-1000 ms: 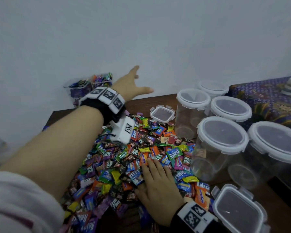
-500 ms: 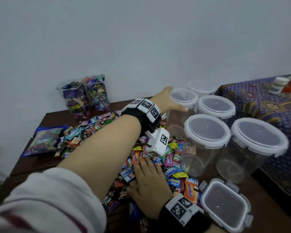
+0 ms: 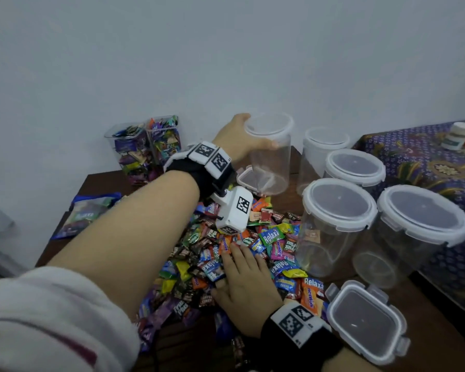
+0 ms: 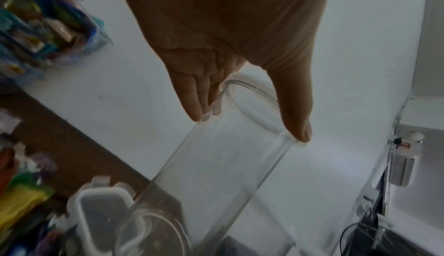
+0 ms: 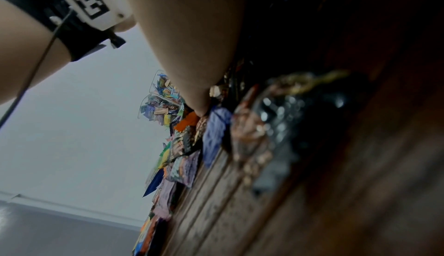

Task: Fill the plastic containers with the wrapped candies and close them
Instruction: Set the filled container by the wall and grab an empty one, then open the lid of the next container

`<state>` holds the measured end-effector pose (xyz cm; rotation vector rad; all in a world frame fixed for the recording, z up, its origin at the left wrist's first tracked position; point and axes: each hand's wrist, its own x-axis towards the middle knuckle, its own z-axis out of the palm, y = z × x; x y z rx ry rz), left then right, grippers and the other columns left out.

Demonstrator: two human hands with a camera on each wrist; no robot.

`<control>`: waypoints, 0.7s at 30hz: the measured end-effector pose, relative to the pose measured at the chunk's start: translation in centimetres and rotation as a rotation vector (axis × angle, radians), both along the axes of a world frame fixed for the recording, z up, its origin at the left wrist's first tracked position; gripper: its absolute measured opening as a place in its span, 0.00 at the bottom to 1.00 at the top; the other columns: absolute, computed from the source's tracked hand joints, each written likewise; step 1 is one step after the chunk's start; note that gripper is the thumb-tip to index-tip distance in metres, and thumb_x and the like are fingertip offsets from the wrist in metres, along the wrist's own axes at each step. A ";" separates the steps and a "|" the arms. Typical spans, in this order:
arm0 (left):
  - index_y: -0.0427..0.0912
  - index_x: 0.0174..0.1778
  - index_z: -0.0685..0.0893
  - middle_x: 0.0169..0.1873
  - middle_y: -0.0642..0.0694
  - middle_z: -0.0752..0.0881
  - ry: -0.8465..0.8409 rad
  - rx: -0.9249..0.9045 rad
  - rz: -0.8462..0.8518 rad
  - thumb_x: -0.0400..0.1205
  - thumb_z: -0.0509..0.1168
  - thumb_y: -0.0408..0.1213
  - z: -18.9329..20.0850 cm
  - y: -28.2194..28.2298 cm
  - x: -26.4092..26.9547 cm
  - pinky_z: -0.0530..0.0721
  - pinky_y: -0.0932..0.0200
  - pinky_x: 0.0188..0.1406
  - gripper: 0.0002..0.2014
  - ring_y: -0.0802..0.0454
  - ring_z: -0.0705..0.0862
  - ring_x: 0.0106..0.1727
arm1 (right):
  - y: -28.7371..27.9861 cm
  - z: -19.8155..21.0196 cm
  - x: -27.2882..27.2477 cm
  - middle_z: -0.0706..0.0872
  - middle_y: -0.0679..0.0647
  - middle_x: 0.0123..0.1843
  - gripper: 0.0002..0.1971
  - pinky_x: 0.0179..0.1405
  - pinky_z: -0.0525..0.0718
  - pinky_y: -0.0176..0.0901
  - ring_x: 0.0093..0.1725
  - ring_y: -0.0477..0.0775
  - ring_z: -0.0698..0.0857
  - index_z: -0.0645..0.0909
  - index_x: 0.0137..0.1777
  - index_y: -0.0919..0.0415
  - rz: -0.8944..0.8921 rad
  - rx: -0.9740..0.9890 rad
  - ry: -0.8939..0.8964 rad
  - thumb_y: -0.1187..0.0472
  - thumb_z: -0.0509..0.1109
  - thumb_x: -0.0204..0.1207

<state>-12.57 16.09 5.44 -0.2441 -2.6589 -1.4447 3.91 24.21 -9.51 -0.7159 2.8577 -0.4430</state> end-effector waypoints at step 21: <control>0.52 0.67 0.75 0.60 0.61 0.85 -0.161 0.229 -0.030 0.47 0.83 0.46 -2.0 -13.0 26.3 0.79 0.71 0.55 0.48 0.62 0.83 0.62 | -0.3 0.8 0.0 0.43 0.53 0.86 0.38 0.81 0.44 0.53 0.84 0.53 0.42 0.43 0.84 0.54 -0.027 0.156 -0.028 0.35 0.43 0.79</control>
